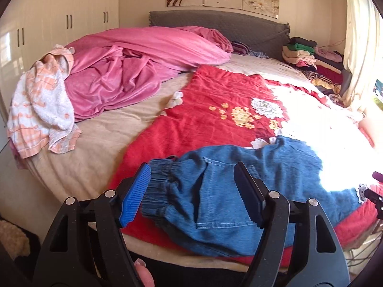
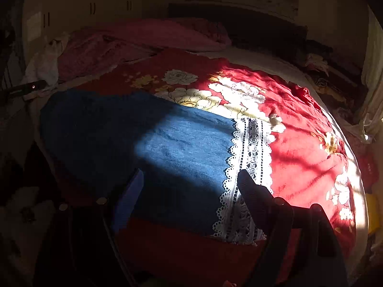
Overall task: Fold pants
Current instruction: 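Move both open tools over the folded pants toward the lace hem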
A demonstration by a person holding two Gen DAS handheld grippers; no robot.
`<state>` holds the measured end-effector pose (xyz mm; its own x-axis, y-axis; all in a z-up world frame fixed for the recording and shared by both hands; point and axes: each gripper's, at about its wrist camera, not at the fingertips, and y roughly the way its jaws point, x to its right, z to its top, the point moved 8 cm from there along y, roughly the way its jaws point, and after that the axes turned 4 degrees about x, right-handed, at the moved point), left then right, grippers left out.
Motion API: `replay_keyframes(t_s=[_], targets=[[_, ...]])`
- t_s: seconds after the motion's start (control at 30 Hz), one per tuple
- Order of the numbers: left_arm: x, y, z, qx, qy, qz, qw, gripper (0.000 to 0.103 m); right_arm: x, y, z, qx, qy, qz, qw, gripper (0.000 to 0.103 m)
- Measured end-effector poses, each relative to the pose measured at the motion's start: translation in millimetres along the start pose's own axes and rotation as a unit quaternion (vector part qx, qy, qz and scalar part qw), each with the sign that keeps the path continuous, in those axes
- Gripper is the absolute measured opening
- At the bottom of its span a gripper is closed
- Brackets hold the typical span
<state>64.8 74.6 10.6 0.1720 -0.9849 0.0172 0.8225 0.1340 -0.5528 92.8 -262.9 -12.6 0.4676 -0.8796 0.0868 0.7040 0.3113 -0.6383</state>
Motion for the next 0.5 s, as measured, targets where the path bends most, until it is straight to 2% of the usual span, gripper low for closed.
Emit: replay_keyframes(t_s=[0.23,0.5], targets=[[63.5,13.6,-27.3,-0.037,0.055,-0.057,0.9962,0.065,-40.5,17.3,-3.8,-0.023,-0.047,0.029,0.998,0.08],[121.4,42.5,-81.6,-0.108,0.121,-0.105,0.9811,0.065,-58.5,45.6,-31.3,-0.083,-0.074,0.031,0.993,0.08]])
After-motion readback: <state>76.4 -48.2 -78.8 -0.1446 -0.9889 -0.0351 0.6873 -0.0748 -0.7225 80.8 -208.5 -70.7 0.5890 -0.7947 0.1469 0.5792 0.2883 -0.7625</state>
